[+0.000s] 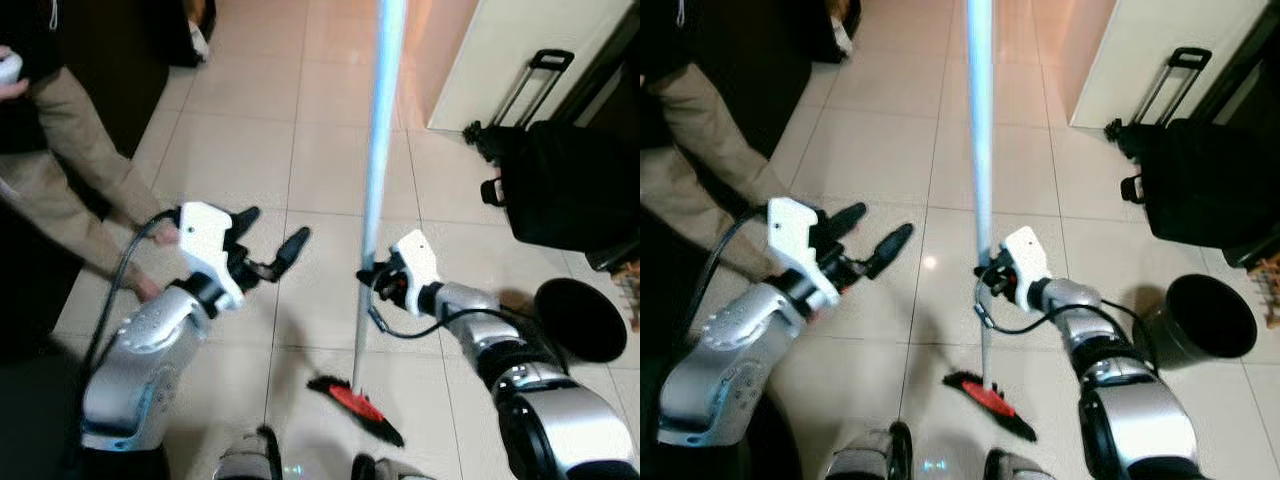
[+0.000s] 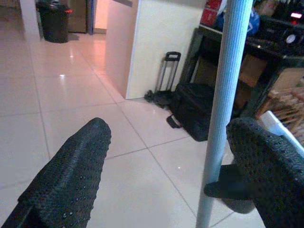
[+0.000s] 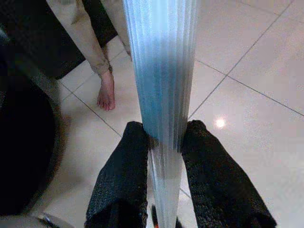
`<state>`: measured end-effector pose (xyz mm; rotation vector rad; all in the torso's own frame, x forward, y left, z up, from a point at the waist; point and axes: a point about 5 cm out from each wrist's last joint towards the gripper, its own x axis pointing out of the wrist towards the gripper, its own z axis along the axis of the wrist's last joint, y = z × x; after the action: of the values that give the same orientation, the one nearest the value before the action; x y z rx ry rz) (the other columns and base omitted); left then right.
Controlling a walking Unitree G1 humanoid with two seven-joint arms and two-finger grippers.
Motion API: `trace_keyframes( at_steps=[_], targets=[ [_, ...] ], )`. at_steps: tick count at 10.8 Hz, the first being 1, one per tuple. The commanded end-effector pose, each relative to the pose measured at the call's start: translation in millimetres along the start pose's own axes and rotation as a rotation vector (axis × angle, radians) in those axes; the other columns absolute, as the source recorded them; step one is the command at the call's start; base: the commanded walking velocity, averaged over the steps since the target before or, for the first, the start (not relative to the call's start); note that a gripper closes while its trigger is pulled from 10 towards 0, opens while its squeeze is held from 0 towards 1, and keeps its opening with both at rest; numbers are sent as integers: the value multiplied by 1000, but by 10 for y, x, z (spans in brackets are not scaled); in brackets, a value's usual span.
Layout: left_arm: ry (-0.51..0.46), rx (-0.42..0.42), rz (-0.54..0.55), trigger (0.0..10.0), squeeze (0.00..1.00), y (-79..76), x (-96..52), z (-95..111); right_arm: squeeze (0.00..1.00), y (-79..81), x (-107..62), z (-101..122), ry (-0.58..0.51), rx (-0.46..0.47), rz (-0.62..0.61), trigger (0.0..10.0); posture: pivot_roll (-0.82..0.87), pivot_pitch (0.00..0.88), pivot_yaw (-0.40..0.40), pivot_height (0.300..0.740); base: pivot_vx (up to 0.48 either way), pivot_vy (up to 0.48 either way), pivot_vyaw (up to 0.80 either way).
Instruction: Sweep floor
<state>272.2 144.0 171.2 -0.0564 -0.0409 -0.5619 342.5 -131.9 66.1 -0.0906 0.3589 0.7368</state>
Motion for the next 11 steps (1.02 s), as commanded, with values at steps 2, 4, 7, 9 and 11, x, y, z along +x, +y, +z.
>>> trace_keyframes(
  at_steps=[2, 4, 7, 9, 11],
  targets=[
    [6, 0, -11, 10000, 0, -29, 16, -13, 0, -57, -51, -7, -11, 5, -20, 10000, 98, 178, -47, 740, 480, 0, 0],
    [7, 4, -12, 10000, 0, -24, 14, -13, 0, -53, -48, -7, -9, 4, -17, 10000, 99, 168, -47, 740, 480, 0, 0],
    [6, 15, -8, 10000, 0, -6, 8, 4, 0, -39, -34, 4, -13, 3, -11, 10000, 101, 159, -45, 740, 480, 0, 0],
    [7, 17, -9, 10000, 0, -2, 3, 3, 0, -23, -27, 0, -16, 1, -5, 10000, 101, 153, -43, 740, 480, 0, 0],
    [9, 22, -9, 10000, 0, 2, 4, 9, 0, -12, -24, -9, -15, 3, 2, 10000, 102, 149, -43, 740, 480, 0, 0]
  ],
)
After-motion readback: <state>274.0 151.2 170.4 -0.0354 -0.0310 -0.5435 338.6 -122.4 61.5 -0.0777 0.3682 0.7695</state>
